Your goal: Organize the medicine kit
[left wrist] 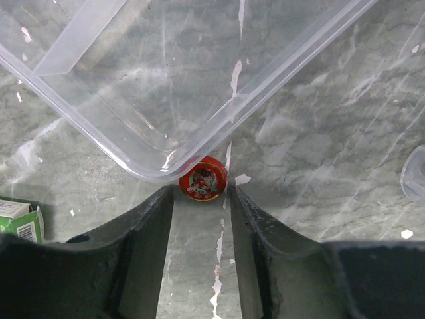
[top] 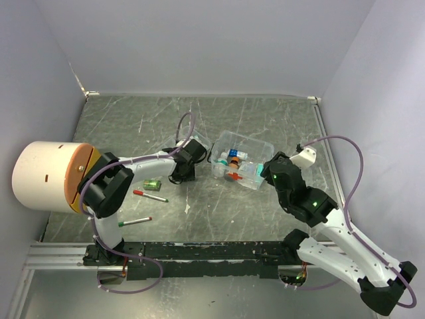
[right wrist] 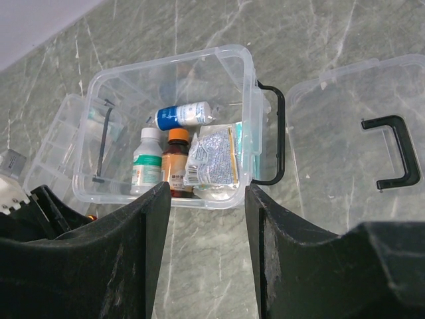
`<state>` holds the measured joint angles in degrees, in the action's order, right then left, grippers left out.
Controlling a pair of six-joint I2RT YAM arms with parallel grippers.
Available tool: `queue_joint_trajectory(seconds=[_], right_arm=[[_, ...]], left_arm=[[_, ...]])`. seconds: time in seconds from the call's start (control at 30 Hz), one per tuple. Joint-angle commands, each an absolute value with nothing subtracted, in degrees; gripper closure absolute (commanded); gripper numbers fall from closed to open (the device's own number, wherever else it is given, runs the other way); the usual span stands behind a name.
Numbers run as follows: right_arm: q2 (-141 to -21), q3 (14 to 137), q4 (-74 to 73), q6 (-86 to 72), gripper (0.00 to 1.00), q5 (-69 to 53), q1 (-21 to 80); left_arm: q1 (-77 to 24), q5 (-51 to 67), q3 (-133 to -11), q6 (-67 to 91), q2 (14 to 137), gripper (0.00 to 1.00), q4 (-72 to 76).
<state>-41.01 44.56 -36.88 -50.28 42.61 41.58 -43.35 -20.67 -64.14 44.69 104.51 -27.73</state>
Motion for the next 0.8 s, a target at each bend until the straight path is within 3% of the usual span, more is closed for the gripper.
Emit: queue_joint_trajectory(seconds=[0.0, 0.1, 0.6, 0.77], right_arm=[[-41.5, 44.0, -35.4, -50.4, 0.51, 42.9, 41.7], [-41.5, 43.8, -35.3, -50.6, 0.51, 42.6, 41.7], [-40.7, 43.7, -36.1, -51.0, 0.51, 42.8, 41.7], [-40.3, 43.6, -36.2, -51.1, 0.51, 42.3, 41.7]], left_arm=[[-44.2, -22.7, -65.6, 45.8, 106.6, 0.47, -27.1], [-44.2, -22.6, -65.5, 45.8, 107.0, 0.44, -26.4], [-44.1, -27.6, -65.4, 48.0, 108.3, 0.52, -25.4], [-44.2, -27.2, -64.5, 48.3, 107.5, 0.64, -25.3]])
